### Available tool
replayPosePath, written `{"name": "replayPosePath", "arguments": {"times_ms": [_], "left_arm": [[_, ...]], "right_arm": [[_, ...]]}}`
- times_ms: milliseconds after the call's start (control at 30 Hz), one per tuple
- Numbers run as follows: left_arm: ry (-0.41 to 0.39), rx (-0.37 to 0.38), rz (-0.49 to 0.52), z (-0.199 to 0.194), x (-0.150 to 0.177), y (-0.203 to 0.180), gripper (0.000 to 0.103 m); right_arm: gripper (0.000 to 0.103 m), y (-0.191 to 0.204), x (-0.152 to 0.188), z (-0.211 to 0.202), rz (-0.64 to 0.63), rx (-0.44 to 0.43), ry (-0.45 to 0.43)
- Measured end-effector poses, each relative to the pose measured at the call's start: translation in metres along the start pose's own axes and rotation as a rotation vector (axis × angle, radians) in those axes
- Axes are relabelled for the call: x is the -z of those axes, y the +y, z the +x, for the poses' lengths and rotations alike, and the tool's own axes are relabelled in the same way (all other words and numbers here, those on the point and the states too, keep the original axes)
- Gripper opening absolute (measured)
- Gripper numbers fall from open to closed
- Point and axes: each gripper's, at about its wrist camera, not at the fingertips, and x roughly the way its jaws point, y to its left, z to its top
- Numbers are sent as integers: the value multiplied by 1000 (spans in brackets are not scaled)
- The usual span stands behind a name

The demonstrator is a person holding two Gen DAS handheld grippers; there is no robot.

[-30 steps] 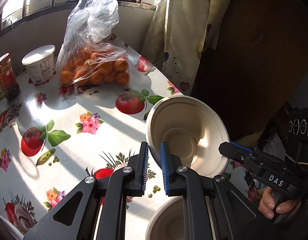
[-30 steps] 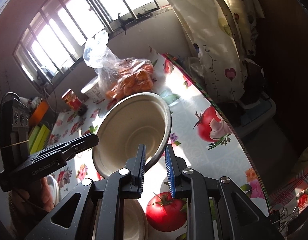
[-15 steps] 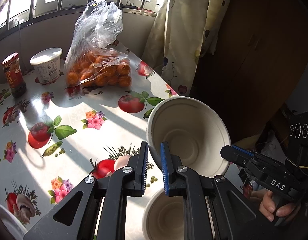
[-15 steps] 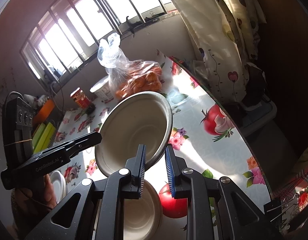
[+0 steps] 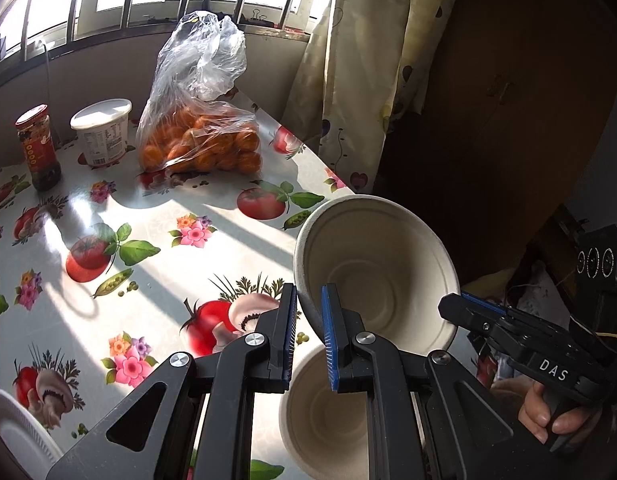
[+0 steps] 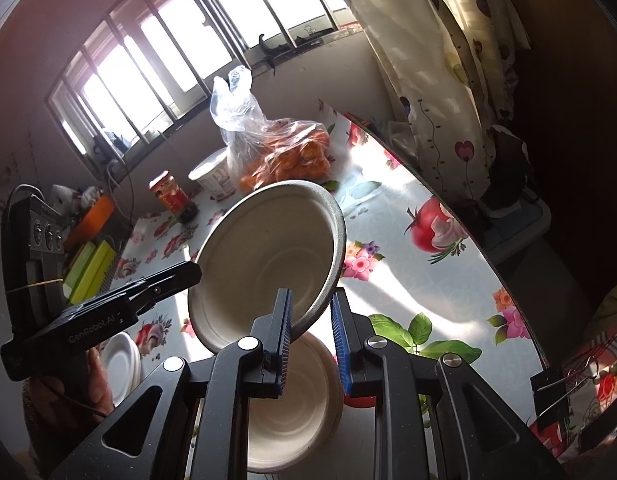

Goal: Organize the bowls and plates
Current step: 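Lower the held beige bowl into the nested bowls with the right gripper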

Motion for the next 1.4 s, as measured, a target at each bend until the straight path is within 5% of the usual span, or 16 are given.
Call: {"name": "replayPosePath", "arguments": {"times_ms": [1400], "left_arm": [[16,-13,-38,-33,66,8,13]], "right_arm": [[20,32,62,-26,-23,-3,27]]}}
